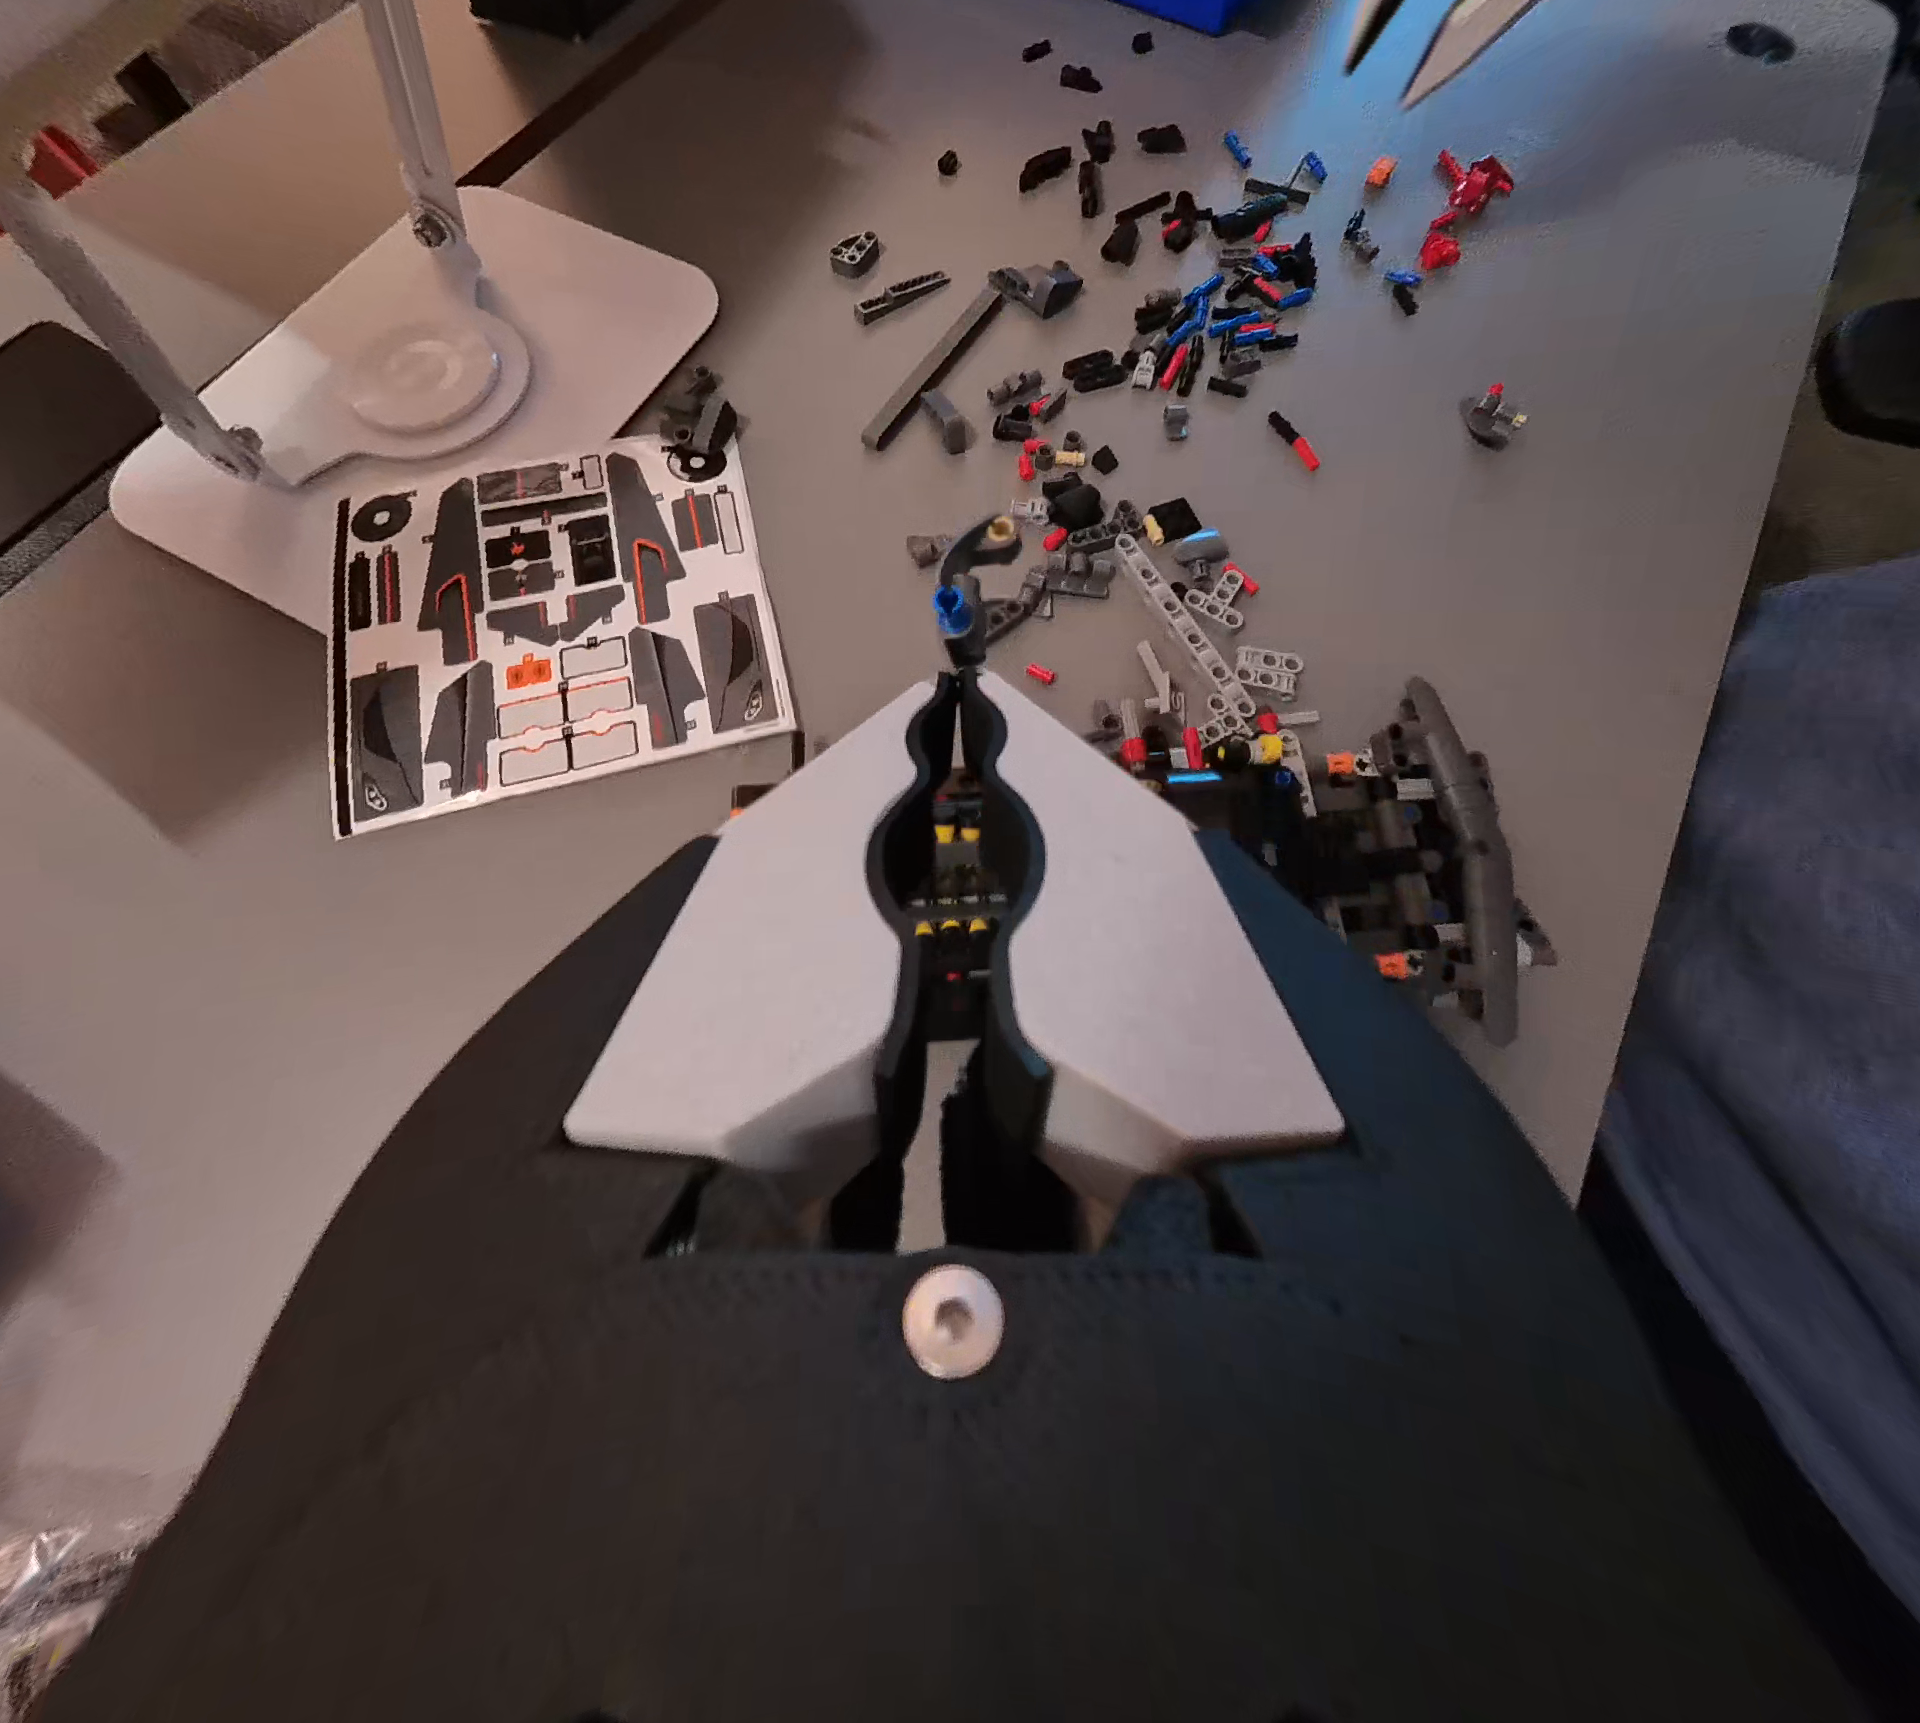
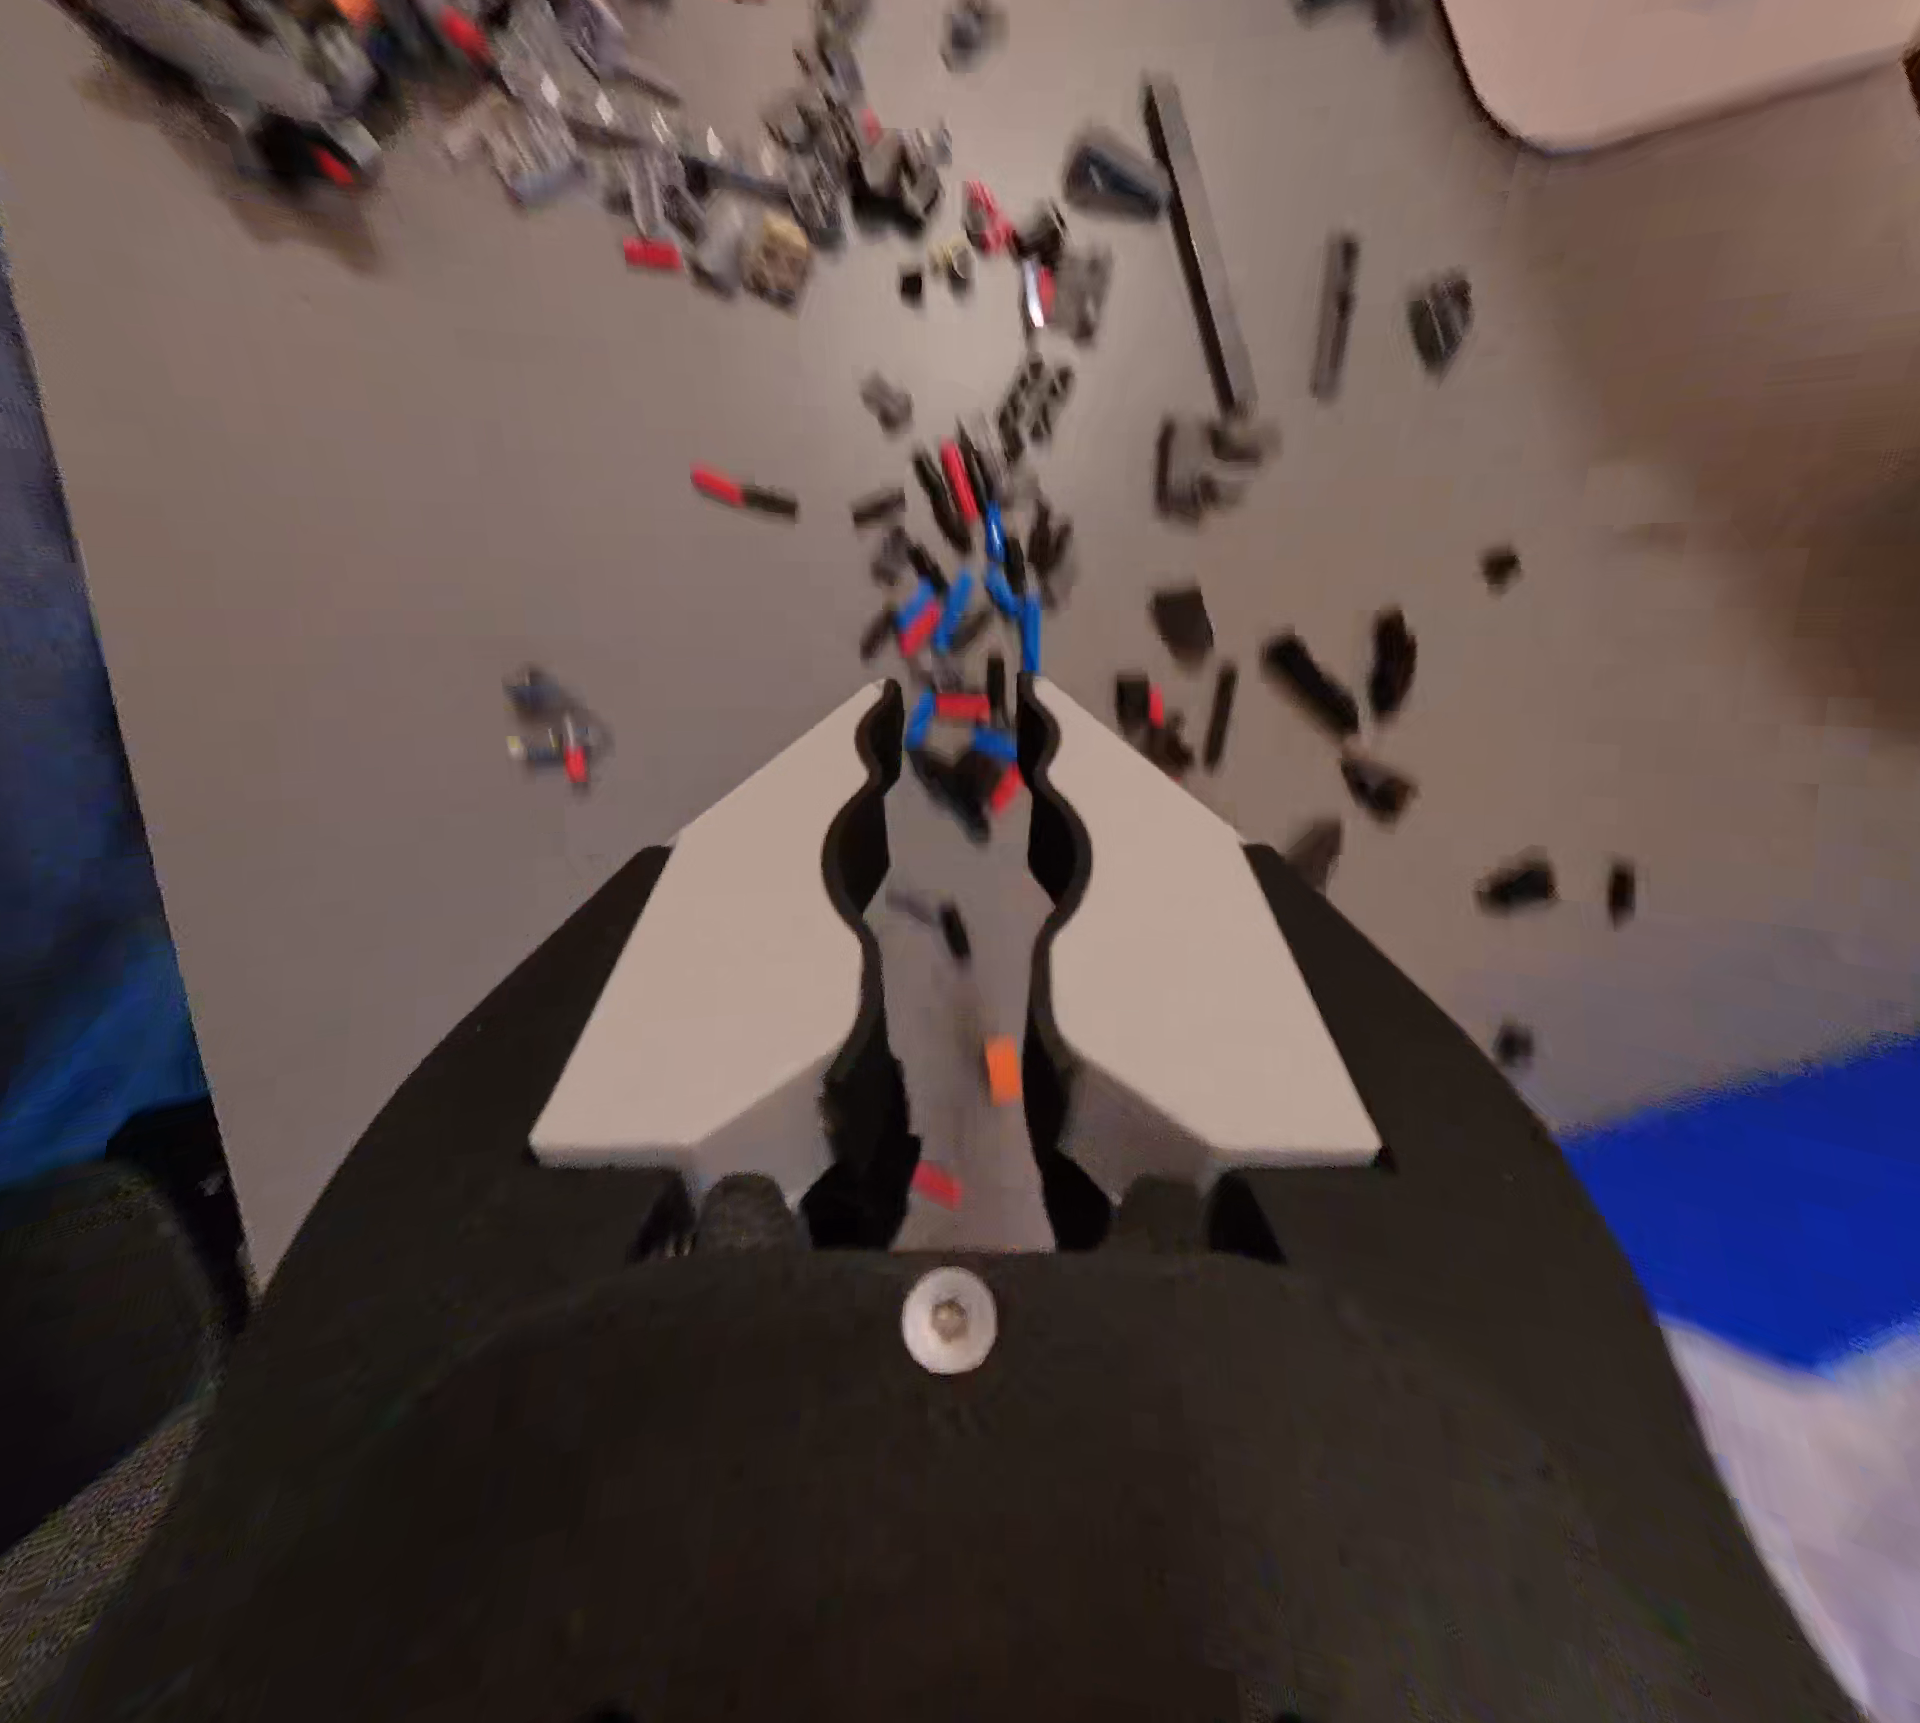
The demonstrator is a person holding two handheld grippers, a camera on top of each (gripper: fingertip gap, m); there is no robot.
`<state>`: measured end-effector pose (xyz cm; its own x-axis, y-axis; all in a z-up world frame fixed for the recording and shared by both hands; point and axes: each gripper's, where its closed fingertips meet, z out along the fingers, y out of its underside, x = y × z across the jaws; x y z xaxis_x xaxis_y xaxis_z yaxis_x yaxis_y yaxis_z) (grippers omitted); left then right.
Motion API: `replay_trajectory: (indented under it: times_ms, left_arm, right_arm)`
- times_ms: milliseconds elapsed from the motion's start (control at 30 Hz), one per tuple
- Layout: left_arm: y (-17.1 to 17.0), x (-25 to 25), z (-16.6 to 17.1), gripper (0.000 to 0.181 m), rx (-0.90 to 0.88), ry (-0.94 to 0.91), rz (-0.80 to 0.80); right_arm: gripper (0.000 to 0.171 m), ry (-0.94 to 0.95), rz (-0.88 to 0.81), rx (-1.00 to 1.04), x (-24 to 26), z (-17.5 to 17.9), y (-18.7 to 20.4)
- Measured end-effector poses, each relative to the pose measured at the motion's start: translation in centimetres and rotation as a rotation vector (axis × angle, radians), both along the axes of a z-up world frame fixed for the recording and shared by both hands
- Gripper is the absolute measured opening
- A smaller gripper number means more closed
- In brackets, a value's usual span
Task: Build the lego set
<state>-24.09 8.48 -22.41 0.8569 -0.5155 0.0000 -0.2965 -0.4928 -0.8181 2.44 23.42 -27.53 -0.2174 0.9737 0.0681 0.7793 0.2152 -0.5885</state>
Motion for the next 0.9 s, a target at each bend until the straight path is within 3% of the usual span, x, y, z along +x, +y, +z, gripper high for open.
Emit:
replay_trajectory:
  times_ms: [167,467,667,900]
  left_arm:
    - [-0.3,0.0,-0.6,0.000,-0.006,-0.015,-0.001]
    - [-2.3,0.1,-0.8,0.000,-0.006,-0.008,0.023]
    - [-3.9,-0.9,-0.9,0.000,-0.003,-0.017,0.057]
    - [-4.6,-1.5,-1.4,0.000,0.000,-0.032,0.078]
  right_arm:
    - [0.019,-0.028,-0.028,-0.030,5.0,-1.5,-2.2]
    - [0.027,-0.068,0.271,-0.060,-1.2,-4.5,-12.4]
    - [0.024,-0.065,0.309,-0.063,-3.4,-6.2,-13.9]
    - [0.027,0.048,0.248,-0.016,-7.0,-5.0,-12.9]
